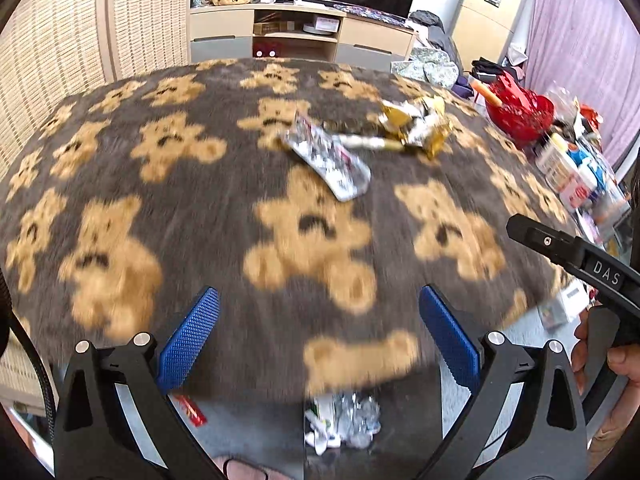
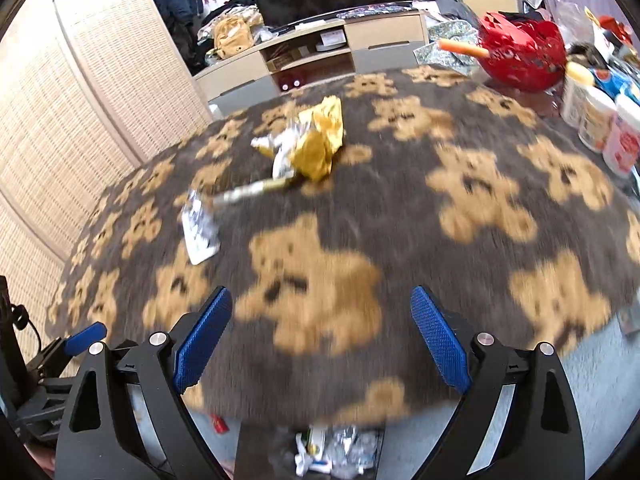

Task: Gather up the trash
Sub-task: 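Grasp the silver blister pack with the left tool while the right tool grasps the yellow foil bag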

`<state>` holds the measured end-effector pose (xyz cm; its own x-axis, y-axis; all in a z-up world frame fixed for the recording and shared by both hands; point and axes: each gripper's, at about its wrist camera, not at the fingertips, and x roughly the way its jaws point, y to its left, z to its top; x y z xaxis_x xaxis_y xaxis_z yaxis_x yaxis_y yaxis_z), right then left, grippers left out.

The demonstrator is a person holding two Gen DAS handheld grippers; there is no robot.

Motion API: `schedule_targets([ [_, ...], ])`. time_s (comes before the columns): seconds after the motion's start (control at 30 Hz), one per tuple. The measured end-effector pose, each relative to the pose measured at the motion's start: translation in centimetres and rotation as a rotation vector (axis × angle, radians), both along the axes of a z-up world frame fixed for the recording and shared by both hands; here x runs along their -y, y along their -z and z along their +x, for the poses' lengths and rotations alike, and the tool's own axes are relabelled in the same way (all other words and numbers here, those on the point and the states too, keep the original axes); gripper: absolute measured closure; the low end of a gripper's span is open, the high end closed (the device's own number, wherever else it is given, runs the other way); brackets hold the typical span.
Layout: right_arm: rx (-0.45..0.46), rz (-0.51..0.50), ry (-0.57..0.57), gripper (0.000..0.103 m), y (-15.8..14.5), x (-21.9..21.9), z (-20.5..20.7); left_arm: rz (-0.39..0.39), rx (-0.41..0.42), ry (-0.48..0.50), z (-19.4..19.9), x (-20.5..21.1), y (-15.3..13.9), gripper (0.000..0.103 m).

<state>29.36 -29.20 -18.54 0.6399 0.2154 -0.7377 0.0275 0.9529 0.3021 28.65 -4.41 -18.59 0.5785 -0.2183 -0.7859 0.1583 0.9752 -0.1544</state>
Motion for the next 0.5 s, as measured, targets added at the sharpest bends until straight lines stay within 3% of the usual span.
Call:
schedule_targets([
  [0.27, 0.033, -0.017, 0.036, 0.011, -0.3, 0.9, 6.3, 0.001, 0.015, -0.019, 5.7, 1.2, 0.1, 0.009],
  [0.5, 0.058, -0.015, 0.028, 0.012, 0.4, 0.3, 10.2, 0.002, 0.014, -0.021, 9.8, 2.3, 1.0, 0.025],
])
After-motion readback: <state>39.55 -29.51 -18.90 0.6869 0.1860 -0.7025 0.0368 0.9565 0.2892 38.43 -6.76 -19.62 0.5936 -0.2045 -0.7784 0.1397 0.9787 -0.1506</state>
